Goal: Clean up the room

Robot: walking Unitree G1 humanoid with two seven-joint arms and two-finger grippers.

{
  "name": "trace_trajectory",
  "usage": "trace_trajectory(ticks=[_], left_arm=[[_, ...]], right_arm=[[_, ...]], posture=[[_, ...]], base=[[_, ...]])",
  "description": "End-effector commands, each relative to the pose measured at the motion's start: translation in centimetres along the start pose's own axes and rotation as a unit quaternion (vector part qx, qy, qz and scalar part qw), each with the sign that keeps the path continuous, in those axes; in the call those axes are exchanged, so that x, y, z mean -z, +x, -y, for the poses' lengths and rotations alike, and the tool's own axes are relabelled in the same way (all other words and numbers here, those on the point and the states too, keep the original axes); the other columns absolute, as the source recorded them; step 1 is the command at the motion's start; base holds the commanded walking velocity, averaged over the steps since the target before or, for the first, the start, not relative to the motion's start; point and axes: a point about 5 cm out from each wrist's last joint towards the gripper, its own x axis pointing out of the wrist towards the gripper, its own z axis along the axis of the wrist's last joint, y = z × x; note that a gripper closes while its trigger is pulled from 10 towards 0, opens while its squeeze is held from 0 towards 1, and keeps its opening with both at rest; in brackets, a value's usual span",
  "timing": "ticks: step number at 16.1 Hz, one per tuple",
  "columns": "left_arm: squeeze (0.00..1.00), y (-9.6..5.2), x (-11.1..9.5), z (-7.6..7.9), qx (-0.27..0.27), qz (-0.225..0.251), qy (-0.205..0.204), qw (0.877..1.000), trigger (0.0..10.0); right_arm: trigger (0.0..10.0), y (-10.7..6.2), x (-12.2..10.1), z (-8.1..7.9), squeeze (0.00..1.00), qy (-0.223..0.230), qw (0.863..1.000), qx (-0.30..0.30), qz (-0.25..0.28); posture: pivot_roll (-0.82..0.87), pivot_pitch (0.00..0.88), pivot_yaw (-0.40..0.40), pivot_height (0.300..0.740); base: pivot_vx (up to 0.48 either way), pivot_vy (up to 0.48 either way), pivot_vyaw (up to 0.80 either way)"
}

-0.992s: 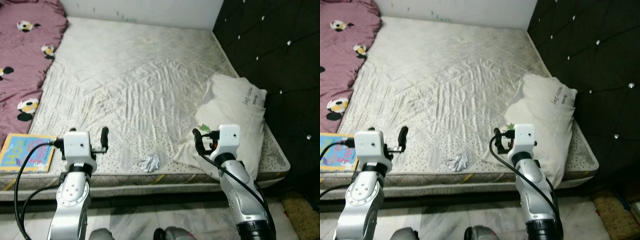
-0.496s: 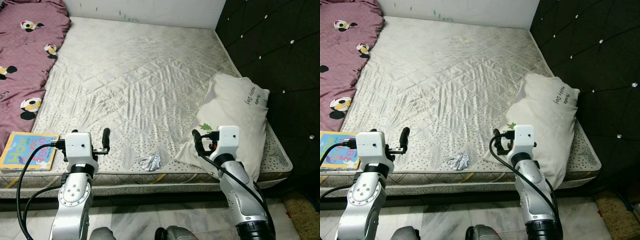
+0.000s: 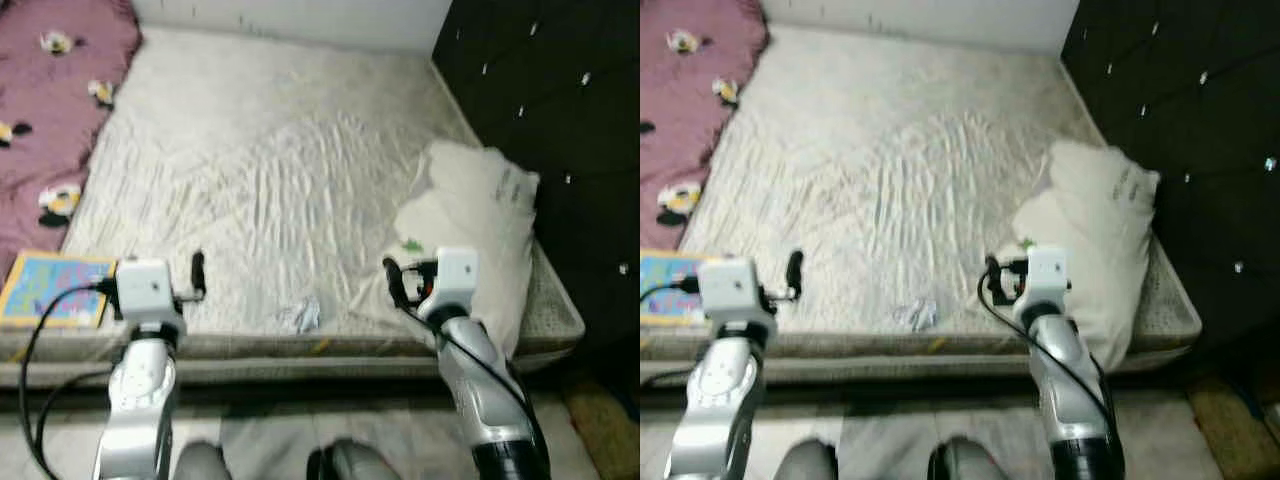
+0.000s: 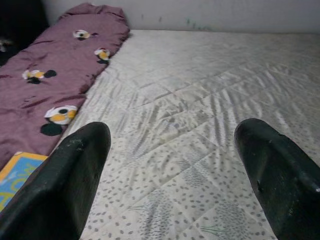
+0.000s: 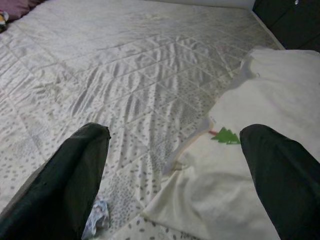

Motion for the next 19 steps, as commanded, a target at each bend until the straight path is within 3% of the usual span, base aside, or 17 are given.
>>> trace_trajectory(ticks=[1,4,16,19], left_arm=[[0.0,0.0,0.2,0.2,0.001,-0.003,-0.003,1.0,10.0],[0.0,0.0,-0.1,0.4,0.009,0.005,-0.01,1.0,10.0],[0.0,0.2,-0.1,0.6,0.014,0.007,-0.018,1.0,10.0],[0.0,0.2,0.0,0.7,0.016,0.002,-0.02,1.0,10.0]], right_arm=[[10.0,0.0,0.1,0.5,0.0,0.0,1.0,0.005,-0.004],[10.0,0.2,0.1,0.4,0.0,0.001,1.0,0.002,-0.007],[10.0,1.0,-0.1,-1.1,0.0,-0.011,0.999,-0.045,0.004],[10.0,0.8,-0.2,-1.5,0.0,-0.02,0.998,-0.058,0.009]], posture=[[0.02,0.131,-0.137,0.671],[0.02,0.132,-0.138,0.671],[0.02,0.136,-0.128,0.671],[0.02,0.133,-0.128,0.671]], base=[[0.0,0.0,0.0],[0.0,0.0,0.0],[0.286,0.0,0.0],[0.25,0.0,0.76]])
